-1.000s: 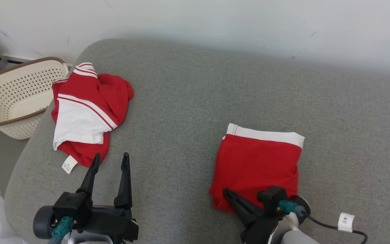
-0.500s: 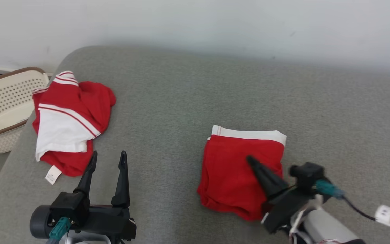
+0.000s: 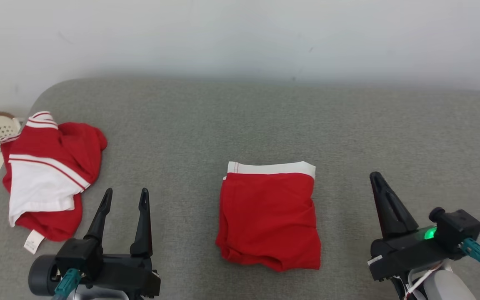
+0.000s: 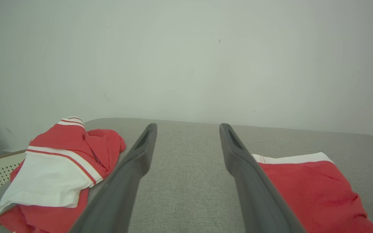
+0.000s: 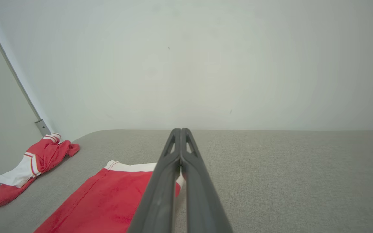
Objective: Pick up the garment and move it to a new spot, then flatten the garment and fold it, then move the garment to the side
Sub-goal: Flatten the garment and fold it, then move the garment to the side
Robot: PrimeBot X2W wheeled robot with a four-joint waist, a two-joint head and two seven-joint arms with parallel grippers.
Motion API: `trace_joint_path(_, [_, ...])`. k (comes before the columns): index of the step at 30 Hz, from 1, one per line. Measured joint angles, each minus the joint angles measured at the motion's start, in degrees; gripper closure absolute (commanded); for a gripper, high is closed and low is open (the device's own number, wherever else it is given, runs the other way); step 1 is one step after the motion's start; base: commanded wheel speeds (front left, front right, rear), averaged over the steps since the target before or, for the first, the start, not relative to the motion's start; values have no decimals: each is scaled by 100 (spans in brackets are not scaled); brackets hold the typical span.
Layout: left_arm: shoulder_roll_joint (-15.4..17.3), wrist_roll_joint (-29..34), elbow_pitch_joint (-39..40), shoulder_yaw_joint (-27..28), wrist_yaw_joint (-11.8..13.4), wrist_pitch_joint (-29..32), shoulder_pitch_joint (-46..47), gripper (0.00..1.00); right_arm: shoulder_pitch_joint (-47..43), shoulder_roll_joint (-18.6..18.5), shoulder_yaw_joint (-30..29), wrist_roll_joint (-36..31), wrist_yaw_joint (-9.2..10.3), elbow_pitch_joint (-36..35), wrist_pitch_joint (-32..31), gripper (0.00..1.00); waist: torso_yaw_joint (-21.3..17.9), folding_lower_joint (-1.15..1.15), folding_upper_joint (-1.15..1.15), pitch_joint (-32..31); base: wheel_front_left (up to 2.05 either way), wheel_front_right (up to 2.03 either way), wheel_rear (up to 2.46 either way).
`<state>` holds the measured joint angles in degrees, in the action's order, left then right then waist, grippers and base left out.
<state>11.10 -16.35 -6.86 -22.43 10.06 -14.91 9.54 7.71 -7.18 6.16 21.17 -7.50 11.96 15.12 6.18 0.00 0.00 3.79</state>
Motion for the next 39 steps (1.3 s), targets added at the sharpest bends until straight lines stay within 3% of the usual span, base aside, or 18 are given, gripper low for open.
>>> trace_joint_path(2, [15,0,-4,0,2,0,-15,0,-104,47,-134,-27,0,-97,-32,82,-75,0,0,-47,0,0,0])
trace_joint_path(4, [29,-2,-5,4,4,0,-41,0,-171,68,-209,-56,0,-134,-59,49,-112,0,0,-73,0,0,0])
trace_joint_path(5, [40,-7,-9,-1,9,1,-74,0,-247,90,-297,-79,0,-179,-102,0,-146,0,0,-100,0,0,0])
trace_joint_path(18, [198,-16,20,-55,54,111,-306,0,-1134,289,-1232,-1211,0,-1116,-808,0,-497,-1,0,-391,0,0,0])
trace_joint_path(39, [313,-81,-10,-87,153,202,-459,0,-1540,388,-1178,-1232,0,-1510,-1118,0,-540,0,0,-433,0,0,0])
